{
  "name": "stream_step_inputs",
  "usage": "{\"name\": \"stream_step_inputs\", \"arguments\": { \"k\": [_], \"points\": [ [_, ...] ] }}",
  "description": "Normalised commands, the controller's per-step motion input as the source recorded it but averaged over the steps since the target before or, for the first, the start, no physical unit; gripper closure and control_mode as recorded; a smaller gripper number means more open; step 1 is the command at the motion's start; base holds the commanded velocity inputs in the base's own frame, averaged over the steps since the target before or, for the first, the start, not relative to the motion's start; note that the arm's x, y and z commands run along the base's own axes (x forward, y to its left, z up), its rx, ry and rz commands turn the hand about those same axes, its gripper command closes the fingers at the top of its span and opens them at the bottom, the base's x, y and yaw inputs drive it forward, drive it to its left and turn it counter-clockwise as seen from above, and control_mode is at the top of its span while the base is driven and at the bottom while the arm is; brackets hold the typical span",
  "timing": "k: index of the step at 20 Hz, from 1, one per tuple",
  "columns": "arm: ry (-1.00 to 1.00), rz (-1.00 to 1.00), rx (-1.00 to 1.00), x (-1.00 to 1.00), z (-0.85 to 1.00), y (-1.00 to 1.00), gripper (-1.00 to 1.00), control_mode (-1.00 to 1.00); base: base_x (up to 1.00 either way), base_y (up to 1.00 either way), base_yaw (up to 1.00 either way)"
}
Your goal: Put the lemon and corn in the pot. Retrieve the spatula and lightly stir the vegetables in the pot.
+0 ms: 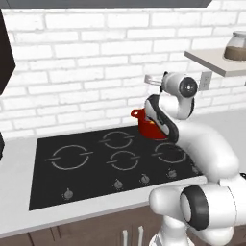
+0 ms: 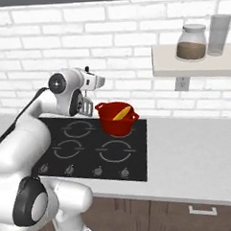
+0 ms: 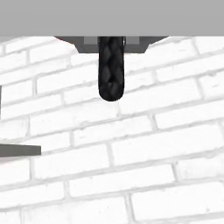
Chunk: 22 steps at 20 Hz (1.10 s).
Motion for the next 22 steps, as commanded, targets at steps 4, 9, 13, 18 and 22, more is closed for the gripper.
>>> {"name": "stream_step_inputs", "arguments": {
  "k": [4, 9, 13, 18, 22],
  "points": [
    [0.03, -0.09, 0.00, 1.00, -0.12, -0.28, 1.00, -1.00, 0.00, 0.00, 0.00],
    [0.01, -0.06, -0.01, 1.00, -0.31, -0.10, 1.00, -1.00, 0.00, 0.00, 0.00],
    [0.00, -0.05, -0.08, 0.99, -0.48, -0.02, 1.00, -1.00, 0.00, 0.00, 0.00],
    [0.01, -0.06, -0.09, 0.96, -0.50, -0.07, 1.00, -1.00, 0.00, 0.00, 0.00],
    [0.12, -0.05, -0.01, 0.92, -0.31, -0.02, 1.00, -1.00, 0.00, 0.00, 0.00]
  ]
}}
